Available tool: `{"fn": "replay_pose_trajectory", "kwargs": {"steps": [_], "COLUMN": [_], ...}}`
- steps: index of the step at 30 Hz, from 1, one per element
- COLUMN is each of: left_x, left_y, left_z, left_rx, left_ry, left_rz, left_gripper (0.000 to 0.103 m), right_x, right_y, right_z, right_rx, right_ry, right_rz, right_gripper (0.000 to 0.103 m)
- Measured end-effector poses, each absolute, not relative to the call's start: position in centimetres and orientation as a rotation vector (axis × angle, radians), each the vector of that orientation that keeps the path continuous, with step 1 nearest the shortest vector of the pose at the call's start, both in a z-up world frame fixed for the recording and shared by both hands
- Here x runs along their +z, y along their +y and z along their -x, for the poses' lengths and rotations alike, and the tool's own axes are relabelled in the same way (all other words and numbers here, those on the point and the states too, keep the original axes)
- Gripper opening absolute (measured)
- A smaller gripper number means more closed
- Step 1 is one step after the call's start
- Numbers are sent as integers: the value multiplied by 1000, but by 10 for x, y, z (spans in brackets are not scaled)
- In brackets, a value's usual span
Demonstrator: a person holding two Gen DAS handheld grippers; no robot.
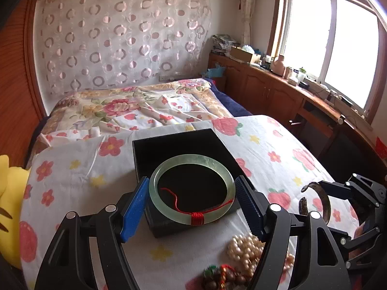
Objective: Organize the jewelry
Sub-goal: 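Carry the cuff with the right gripper into the black box while the left drops the bangle there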
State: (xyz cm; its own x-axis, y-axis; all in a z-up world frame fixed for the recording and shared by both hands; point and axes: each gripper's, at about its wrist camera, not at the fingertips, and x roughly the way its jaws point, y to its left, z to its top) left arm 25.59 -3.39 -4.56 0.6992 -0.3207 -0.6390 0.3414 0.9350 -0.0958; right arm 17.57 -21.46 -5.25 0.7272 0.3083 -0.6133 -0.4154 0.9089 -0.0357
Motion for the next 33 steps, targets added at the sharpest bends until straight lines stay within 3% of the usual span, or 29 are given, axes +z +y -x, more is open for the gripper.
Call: {"fn": "replay_pose_trajectory", "kwargs": {"steps": [10, 12, 14, 21, 33], "left_x": [-63, -59, -57, -39, -38], "left_y": [-34, -32, -30, -4, 55], "left_z": [-282, -281, -279, -268, -241], "left_rx": [-348, -349, -344, -304, -191], "left_ry": [767, 753, 741, 690, 655], "left_rz": [-12, -6, 1, 35, 62], "left_gripper": [69, 71, 80, 81, 92], "right_x": [-55, -55, -54, -50, -47], "right_y": [-218, -216, -214, -203, -155], "right_z": [-204, -208, -213, -239, -286], "right_rx": [382, 385, 389, 417, 502], "right_ry": [673, 675, 678, 691, 704], "right_rz": [187, 194, 201, 182, 187], "right_gripper": [63, 63, 63, 63, 63]}}
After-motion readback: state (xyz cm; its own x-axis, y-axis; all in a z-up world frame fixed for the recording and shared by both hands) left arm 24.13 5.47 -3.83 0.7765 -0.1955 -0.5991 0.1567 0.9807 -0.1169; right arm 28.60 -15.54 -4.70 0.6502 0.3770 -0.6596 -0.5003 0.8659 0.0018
